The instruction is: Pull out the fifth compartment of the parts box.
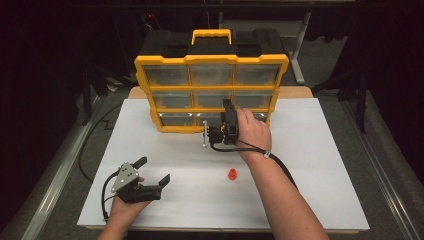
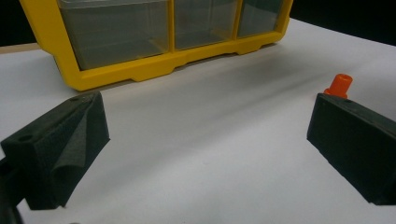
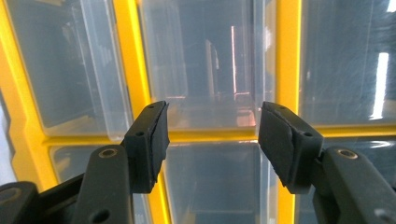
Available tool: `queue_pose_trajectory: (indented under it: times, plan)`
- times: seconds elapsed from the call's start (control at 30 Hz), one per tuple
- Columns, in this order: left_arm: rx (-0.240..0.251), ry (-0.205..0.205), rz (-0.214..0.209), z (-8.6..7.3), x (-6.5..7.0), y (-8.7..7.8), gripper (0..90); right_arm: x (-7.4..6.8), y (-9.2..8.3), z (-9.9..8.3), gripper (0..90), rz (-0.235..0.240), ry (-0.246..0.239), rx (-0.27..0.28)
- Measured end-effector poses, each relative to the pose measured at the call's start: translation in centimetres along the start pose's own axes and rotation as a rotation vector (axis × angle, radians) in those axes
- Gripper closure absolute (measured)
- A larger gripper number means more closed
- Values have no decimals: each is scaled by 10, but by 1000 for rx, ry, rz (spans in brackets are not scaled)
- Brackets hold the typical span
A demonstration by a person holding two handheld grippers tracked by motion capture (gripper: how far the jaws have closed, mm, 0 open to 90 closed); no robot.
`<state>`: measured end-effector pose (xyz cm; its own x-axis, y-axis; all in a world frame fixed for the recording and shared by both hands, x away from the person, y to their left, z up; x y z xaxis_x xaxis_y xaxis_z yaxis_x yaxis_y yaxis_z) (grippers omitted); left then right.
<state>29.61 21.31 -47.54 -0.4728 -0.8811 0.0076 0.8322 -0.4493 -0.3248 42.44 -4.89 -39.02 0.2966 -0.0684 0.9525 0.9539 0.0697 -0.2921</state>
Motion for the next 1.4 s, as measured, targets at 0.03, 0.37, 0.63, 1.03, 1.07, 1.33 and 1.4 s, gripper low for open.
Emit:
queue_pose_trajectory:
  times: [0.03, 0.37, 0.63, 1.03, 1.07, 1.33, 1.4]
  plan:
    - [1, -1, -1, 0, 0, 0, 1, 1, 0, 1, 436, -6, -7, 4]
    - [-4, 1, -5, -1, 0, 1, 1, 10, 3, 9, 477, -28, -1, 12]
    - [-7, 3, -8, -1, 0, 1, 1, 17, 5, 13, 559, -44, -1, 8]
    - [-4, 2, -9, -1, 0, 1, 1, 24, 14, 19, 683, -66, -38, -14]
    - [-3, 2, -8, -1, 0, 1, 1, 24, 14, 19, 683, -66, -38, -14]
    - [-6, 0, -9, -1, -1, 0, 1, 23, 16, 22, 733, -85, -63, -19]
    - [-6, -1, -9, -1, -1, 0, 1, 22, 17, 23, 748, -94, -59, -22]
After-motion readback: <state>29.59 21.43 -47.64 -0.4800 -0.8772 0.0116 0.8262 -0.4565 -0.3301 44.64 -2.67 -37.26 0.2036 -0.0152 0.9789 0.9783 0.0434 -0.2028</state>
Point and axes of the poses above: each handheld gripper's, and its own axes: y roughly forward along the jaws, z roughly out of its top, x roughly to its right, the point moved 2 cm from there along y, roughly forward along the jaws, and after that the axes turned 10 degrees about z, right-handed, at the moved point
